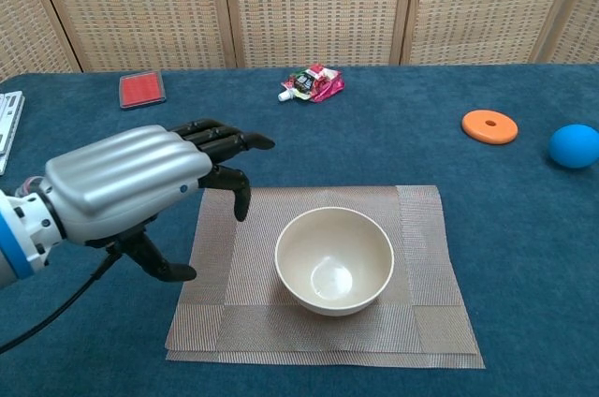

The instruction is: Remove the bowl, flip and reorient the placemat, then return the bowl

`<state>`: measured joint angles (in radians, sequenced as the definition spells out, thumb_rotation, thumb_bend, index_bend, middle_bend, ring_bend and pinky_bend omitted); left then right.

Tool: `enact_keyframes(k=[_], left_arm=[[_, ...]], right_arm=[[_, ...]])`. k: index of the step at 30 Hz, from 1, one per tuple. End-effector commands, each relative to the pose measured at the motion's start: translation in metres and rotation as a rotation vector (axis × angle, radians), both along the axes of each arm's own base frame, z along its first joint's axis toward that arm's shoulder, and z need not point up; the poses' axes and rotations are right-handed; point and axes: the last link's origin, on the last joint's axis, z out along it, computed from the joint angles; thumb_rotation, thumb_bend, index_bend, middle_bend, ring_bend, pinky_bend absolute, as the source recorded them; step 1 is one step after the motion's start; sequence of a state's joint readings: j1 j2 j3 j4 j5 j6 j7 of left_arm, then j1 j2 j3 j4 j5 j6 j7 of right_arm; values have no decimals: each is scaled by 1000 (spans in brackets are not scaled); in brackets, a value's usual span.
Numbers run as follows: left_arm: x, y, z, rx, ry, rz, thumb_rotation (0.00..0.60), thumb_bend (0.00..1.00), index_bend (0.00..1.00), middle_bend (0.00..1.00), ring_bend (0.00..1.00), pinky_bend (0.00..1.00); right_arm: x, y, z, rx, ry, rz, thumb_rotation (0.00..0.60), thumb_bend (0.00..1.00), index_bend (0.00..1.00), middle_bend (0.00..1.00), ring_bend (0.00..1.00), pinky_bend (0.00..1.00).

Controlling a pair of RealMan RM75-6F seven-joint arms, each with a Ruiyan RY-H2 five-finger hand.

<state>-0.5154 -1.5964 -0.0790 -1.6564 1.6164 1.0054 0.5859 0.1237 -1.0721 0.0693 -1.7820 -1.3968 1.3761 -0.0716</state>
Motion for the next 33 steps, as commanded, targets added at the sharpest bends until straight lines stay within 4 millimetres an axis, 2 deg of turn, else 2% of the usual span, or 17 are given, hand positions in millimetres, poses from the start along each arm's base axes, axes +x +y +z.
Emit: enact_keyframes(k=[1, 4, 15, 23, 30, 33], left_arm=[[14, 1, -12, -25, 6, -23, 600, 124, 402, 0, 0, 0], [23, 3, -23, -40, 24, -36, 600, 125, 406, 0, 0, 0], [34, 11, -45, -49, 84, -55, 600, 128, 399, 0, 0, 0], [39, 11, -65, -69, 109, -51, 600, 143, 448, 0, 0, 0], [40, 11, -74, -68, 107, -47, 600, 416, 604, 0, 0, 0], [40, 10, -73, -59, 106, -50, 600, 487, 669, 0, 0, 0]], right_arm=[[-1, -1, 2, -2, -2, -3, 600, 117, 0, 0, 0, 0], [-2, -1, 5, -5, -11, -9, 600, 118, 0, 0, 0, 0], [-4, -3, 8, -4, -29, -17, 600, 117, 0, 0, 0, 0], [-5, -3, 10, -7, -40, -18, 600, 118, 0, 0, 0, 0], [-5, -3, 11, -5, -46, -17, 600, 117, 0, 0, 0, 0], [-5, -3, 11, -5, -47, -16, 600, 117, 0, 0, 0, 0]])
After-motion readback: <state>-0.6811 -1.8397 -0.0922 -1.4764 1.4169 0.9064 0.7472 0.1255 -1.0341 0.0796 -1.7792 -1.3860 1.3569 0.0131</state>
